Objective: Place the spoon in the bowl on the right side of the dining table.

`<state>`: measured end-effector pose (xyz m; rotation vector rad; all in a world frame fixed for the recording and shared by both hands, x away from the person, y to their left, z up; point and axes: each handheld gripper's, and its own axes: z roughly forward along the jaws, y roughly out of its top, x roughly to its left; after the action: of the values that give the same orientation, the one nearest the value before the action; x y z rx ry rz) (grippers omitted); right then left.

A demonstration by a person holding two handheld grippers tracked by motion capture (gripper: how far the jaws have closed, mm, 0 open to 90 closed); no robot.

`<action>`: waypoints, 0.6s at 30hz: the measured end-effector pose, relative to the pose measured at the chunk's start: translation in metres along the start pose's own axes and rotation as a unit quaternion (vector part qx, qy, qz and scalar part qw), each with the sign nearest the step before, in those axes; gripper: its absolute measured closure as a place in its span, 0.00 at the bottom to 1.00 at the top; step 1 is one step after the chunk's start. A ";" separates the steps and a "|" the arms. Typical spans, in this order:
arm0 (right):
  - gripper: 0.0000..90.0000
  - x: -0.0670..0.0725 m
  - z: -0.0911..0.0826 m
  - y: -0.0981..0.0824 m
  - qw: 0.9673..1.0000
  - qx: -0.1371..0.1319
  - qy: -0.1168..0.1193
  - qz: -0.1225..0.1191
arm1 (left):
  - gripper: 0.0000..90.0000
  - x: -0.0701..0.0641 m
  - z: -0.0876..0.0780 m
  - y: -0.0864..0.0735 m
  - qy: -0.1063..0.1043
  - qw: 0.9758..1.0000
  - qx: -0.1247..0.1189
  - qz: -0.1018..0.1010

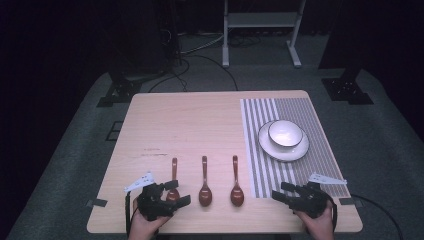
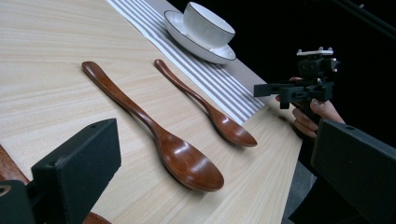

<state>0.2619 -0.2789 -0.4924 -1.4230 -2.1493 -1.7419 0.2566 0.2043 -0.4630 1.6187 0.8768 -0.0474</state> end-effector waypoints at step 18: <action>0.25 0.006 0.014 0.007 1.000 0.023 0.000 -0.005 | 0.00 -0.005 0.006 -0.001 -0.008 1.000 0.008 -0.002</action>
<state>0.2697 -0.2648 -0.4891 -1.4051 -2.1849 -1.6837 0.2551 0.1972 -0.4632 1.6287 0.8696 -0.0713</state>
